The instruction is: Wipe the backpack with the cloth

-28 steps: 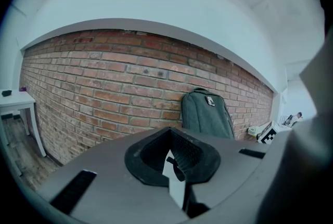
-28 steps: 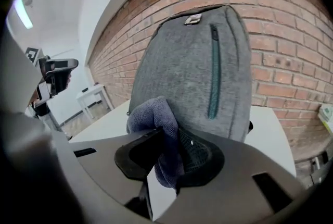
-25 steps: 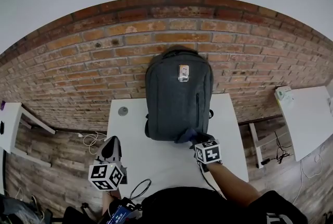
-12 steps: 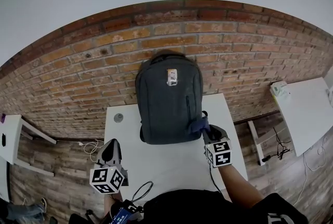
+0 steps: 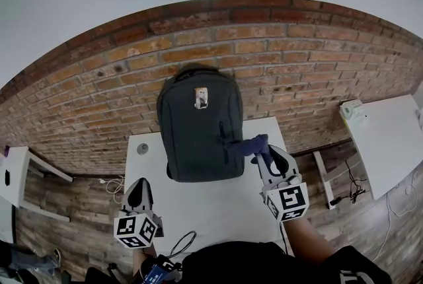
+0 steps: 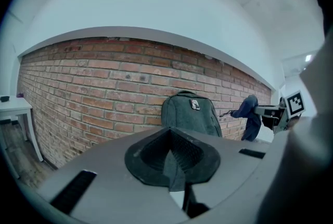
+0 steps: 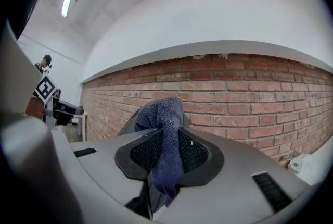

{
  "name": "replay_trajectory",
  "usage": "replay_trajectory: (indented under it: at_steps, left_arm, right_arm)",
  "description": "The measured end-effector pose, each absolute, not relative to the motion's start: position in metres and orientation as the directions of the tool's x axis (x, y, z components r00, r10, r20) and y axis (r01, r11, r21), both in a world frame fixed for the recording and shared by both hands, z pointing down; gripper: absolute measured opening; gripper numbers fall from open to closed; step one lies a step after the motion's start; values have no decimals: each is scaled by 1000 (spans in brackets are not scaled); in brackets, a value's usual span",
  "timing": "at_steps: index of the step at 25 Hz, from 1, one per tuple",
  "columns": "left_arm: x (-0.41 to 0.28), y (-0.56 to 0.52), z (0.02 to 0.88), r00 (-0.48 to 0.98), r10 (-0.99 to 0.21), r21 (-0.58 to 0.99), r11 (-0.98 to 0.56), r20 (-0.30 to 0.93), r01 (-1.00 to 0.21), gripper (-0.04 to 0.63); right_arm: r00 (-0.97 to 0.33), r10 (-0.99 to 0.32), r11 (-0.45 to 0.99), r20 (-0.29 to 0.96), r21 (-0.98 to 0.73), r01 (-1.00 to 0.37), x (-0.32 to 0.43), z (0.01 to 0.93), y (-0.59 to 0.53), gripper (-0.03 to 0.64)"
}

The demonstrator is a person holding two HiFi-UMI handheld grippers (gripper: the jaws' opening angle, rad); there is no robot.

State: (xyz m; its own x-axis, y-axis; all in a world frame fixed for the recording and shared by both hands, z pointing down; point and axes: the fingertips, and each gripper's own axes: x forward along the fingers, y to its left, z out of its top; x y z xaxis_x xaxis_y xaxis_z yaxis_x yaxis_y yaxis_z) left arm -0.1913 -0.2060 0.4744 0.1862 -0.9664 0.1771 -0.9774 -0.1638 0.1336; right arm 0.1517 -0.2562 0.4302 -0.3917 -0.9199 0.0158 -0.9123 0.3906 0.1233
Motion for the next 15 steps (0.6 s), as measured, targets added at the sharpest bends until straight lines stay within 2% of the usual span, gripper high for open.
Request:
replay_trajectory:
  at_steps: [6, 12, 15]
  left_arm:
    - [-148, -202, 479, 203, -961, 112, -184, 189, -977, -6]
    - [-140, -199, 474, 199, -964, 126, -178, 178, -976, -6]
    - [-128, -201, 472, 231, -957, 122, -211, 176, -970, -6]
  right_arm:
    - [-386, -923, 384, -7, 75, -920, 188, 432, -255, 87]
    - [-406, -914, 405, 2, 59, -912, 200, 438, -243, 87]
    - [-377, -926, 375, -13, 60, -925, 216, 432, -234, 87]
